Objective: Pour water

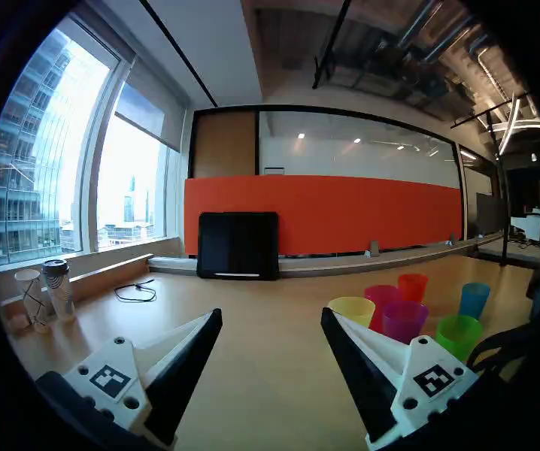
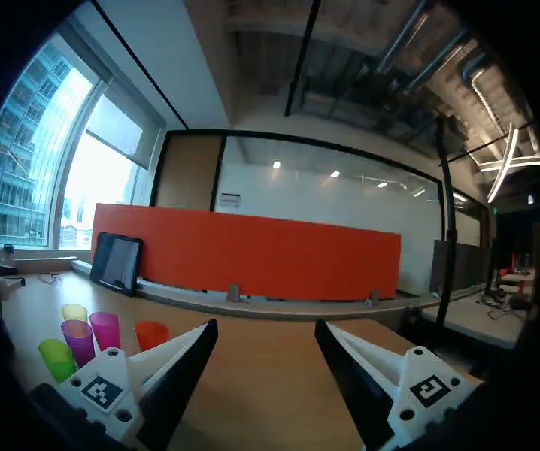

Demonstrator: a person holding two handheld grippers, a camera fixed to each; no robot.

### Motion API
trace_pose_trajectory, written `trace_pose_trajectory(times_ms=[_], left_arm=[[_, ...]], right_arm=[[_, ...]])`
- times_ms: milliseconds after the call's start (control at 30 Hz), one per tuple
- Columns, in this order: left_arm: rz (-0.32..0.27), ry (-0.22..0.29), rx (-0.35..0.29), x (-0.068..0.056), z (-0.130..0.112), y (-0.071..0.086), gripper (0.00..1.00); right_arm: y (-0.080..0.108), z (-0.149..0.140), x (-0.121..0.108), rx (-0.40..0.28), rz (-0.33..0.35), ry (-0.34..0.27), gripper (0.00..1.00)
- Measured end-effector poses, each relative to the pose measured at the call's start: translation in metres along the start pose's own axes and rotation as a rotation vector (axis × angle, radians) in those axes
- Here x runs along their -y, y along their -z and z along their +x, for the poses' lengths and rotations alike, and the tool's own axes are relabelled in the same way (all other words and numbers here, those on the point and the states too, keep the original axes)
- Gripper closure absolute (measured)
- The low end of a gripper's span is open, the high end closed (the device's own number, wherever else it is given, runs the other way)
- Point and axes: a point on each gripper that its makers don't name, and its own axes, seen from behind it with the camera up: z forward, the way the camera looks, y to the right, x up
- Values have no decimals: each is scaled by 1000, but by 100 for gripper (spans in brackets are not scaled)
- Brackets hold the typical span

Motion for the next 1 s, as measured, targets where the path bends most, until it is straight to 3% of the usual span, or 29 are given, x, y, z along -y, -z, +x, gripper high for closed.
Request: trace_pose_trajectory(times_ms=[467,1000], left_arm=[[0,0,0,0,0,0,2],[0,0,0,-1,0,0,2]], right_arm=[[-2,-37,17,26,32,-22,0],[5,-68,-1,66,20,-102,0]])
